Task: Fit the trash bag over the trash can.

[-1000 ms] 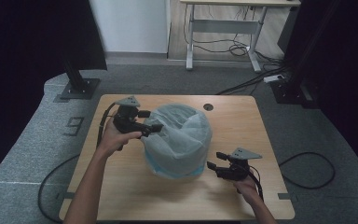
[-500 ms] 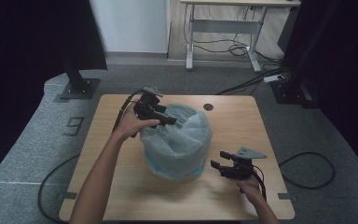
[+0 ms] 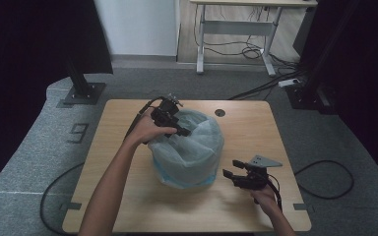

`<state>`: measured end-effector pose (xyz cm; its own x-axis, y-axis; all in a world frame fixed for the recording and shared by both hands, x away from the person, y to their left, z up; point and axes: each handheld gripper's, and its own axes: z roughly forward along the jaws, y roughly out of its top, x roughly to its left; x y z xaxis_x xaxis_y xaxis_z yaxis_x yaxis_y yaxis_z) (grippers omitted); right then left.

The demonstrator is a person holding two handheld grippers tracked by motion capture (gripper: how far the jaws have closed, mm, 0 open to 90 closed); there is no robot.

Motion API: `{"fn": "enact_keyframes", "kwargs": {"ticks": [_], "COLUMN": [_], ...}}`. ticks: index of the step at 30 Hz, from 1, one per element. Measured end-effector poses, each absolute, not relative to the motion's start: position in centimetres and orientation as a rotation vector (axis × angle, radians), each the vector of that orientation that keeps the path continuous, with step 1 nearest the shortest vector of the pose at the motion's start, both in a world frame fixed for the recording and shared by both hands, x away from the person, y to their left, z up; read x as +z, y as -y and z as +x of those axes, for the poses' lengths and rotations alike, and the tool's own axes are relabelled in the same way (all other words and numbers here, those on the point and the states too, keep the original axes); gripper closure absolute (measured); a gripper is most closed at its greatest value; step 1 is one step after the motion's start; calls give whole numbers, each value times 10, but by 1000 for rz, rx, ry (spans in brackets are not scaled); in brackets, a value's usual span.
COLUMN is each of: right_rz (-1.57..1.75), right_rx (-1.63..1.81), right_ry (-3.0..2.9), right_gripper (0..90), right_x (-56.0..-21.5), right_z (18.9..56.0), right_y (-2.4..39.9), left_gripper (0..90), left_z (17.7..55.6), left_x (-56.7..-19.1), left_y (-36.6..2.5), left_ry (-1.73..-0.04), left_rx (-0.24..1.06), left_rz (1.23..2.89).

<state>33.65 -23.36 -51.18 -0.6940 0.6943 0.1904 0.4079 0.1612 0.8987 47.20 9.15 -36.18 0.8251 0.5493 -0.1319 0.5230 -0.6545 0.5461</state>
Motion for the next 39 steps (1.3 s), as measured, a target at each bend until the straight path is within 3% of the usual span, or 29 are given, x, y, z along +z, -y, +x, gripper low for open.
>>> {"fn": "enact_keyframes", "kwargs": {"ticks": [5, 19, 30, 39], "right_rz": [1075, 1057, 1049, 1056], "right_rx": [1543, 1539, 1540, 1539], "right_ry": [-2173, -2182, -2193, -2191], "right_gripper": [333, 353, 368, 365], "right_x": [-512, -512, -513, -513], "right_z": [337, 335, 335, 335], "right_y": [234, 234, 234, 236], "left_gripper": [230, 233, 320, 324], "left_z": [472, 451, 451, 456], "left_x": [-362, -327, -336, -350], "left_y": [-88, -70, -34, -22], "left_ry": [-812, -687, -643, -689], "left_rx": [80, 113, 105, 92], "left_rz": [2441, 2271, 2363, 2405]}}
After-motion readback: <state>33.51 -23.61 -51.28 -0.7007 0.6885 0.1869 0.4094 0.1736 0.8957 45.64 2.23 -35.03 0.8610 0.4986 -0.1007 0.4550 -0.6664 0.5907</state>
